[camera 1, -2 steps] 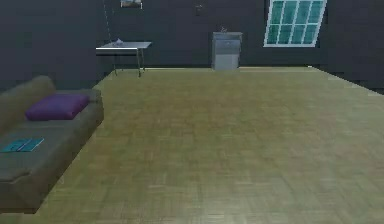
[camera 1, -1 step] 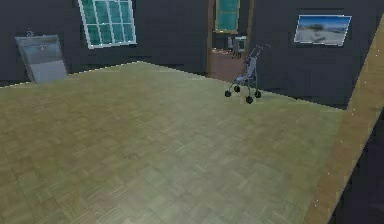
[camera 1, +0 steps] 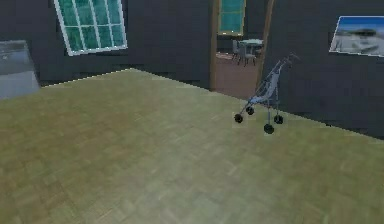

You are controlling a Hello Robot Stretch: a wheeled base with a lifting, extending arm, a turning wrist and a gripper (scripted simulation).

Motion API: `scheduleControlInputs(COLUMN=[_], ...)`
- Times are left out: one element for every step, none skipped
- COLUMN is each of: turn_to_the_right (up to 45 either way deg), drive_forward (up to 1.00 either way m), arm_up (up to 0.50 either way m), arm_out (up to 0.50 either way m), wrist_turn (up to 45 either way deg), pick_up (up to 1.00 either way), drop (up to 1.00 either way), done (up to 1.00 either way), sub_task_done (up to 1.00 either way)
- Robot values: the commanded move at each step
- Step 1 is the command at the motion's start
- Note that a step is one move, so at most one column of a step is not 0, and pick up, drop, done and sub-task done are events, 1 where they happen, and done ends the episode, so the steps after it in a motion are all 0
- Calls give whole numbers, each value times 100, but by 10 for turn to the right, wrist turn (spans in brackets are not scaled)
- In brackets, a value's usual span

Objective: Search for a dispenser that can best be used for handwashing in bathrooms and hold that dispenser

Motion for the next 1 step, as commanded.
scheduleControlInputs(turn_to_the_right=[0], drive_forward=[100], arm_up=[0], arm_out=[0], wrist_turn=[0], pick_up=[0], drop=[0], done=[0], sub_task_done=[0])
